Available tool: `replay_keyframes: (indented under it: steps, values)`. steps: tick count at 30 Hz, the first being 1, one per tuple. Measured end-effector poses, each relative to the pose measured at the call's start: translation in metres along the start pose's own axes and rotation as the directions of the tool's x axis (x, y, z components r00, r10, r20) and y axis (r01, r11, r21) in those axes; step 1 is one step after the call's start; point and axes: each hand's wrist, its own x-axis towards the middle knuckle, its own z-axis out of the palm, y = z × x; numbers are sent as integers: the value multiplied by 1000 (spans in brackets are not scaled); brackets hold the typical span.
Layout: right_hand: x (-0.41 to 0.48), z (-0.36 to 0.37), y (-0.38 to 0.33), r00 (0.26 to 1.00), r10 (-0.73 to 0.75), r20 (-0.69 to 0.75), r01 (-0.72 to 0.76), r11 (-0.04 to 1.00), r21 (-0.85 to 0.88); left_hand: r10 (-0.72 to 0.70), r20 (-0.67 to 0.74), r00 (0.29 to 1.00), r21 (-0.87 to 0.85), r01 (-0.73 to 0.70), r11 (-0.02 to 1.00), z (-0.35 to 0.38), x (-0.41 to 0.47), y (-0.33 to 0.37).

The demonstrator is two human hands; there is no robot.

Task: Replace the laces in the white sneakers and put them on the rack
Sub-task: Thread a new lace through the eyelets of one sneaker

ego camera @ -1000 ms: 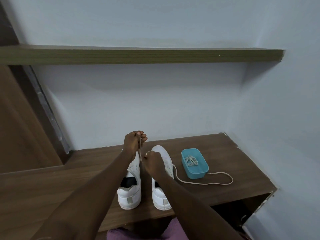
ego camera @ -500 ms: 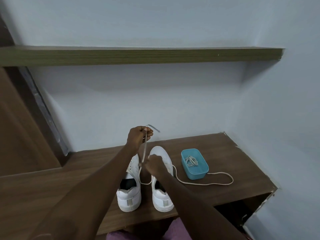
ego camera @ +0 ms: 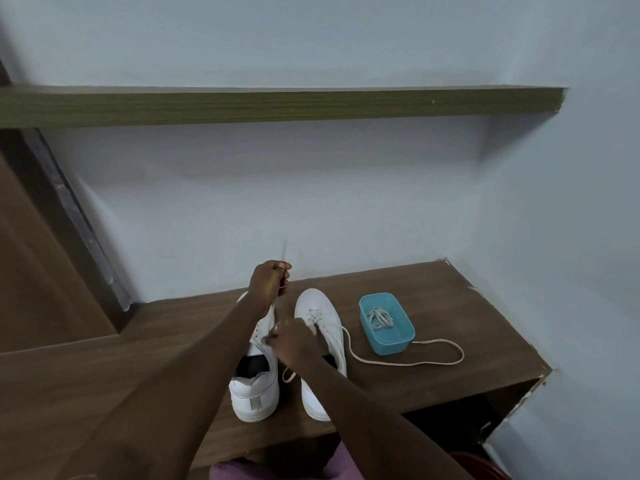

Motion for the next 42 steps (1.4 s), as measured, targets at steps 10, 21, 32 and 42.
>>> replay_keyframes:
  steps: [10, 21, 32, 42]
  values:
    - [-8, -40, 18, 989, -44, -139, 31, 995, -96, 81, -118, 990, 207, -56, 977, 10, 5, -5]
    - [-17, -38, 67, 976, 205, -79, -216, 959, -181, -46, 102, 994, 476, -8, 880, 27, 0, -38]
    - [-9, -53, 88, 915, 404, 0, -395, 893, 216, -47, 266, 963, 809, -197, 553, 47, -9, -64]
    - [-3, -46, 94, 904, 426, 27, -416, 865, 281, -32, 185, 982, 763, -122, 634, 52, -16, -79]
